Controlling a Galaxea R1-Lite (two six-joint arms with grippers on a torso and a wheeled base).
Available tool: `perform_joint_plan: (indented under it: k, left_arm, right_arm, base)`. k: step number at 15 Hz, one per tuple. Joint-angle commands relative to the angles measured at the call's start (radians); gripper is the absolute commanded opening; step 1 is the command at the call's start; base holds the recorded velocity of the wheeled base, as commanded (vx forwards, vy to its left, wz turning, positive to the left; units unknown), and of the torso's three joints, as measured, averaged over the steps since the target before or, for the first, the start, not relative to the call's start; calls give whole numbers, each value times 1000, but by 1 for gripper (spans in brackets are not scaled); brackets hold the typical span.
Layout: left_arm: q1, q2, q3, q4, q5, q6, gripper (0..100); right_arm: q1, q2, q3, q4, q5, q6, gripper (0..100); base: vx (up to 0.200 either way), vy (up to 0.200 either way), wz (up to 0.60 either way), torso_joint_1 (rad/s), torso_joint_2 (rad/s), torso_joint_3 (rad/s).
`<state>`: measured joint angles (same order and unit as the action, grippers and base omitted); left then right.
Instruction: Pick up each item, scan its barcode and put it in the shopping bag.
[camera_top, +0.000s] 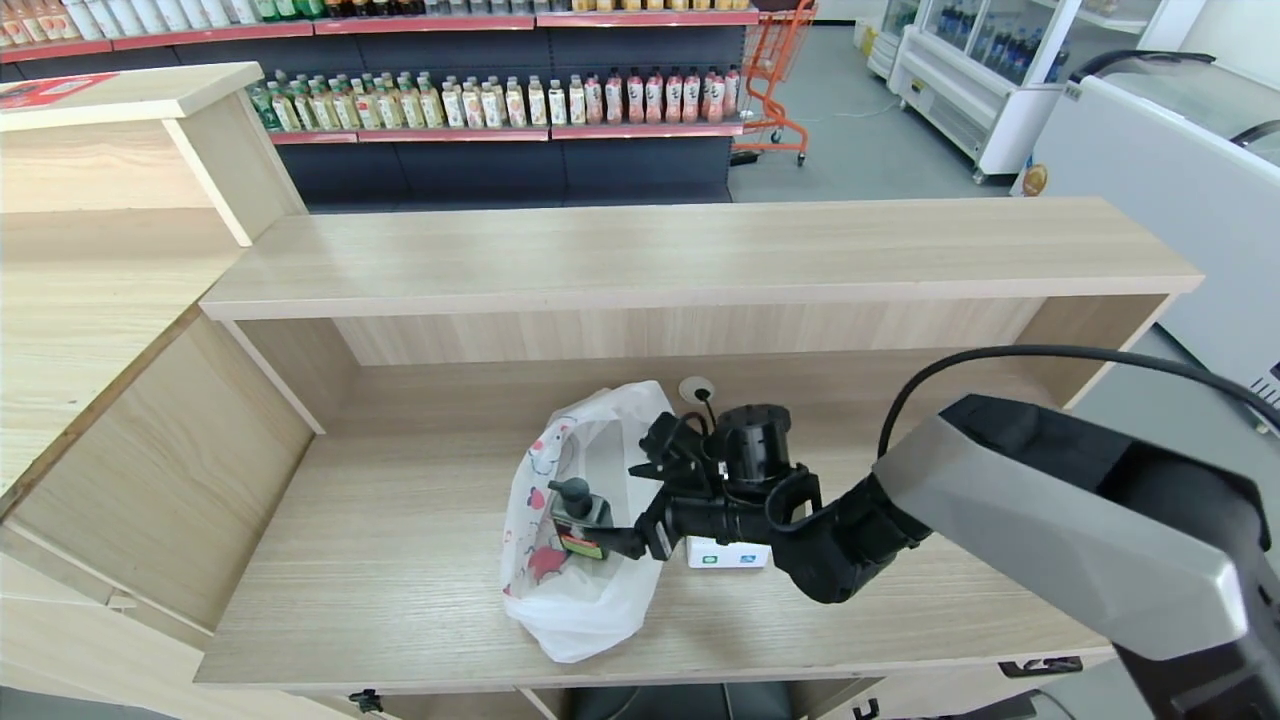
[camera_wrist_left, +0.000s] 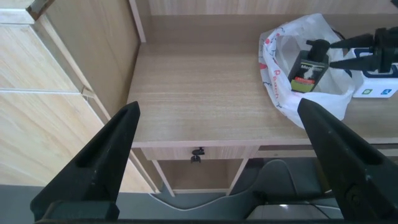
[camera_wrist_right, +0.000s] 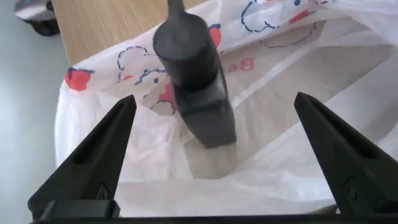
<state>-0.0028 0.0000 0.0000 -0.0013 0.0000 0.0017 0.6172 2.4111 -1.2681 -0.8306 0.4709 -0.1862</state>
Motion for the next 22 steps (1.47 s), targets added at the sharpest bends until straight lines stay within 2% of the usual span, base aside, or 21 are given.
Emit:
perform_joint_plan:
  k: [1,3,6,10,13,15,17,19,22]
  left_arm:
    - [1,2,0,0,0,0,100]
    - [0,2,0,0,0,0,100]
    - [1,2,0,0,0,0,100]
    - [0,2,0,0,0,0,100]
    - [1,2,0,0,0,0,100]
    - [1,2,0,0,0,0,100]
    - [0,2,0,0,0,0,100]
    - [0,2,0,0,0,0,100]
    - [0,2,0,0,0,0,100]
  right_arm:
    - [-33,-171,41,67,-5,218,100]
    - [-76,-248,67,133,-6,306,100]
    - [-202,-394,184,229,-5,312,100]
    - [-432,-645,331,308,-14,269,100]
    - [-556,-906,458,420,-113,198,100]
    - [-574,-1034,576,464,-184,191,100]
    - [-574,-1179,763,456,-281,189,100]
    - [-591,-1253,842,456,-342,197,100]
    - [-656,-1368,921,462,-350,197,100]
  base:
    - [0,0,0,0,0,0]
    - [0,0,0,0,0,0]
    - [0,0,0,0,0,0]
    - [0,0,0,0,0,0]
    - [0,0,0,0,0,0]
    - [0,0,0,0,0,0]
    - [0,0,0,0,0,0]
    - [0,0,0,0,0,0]
    - [0,0,0,0,0,0]
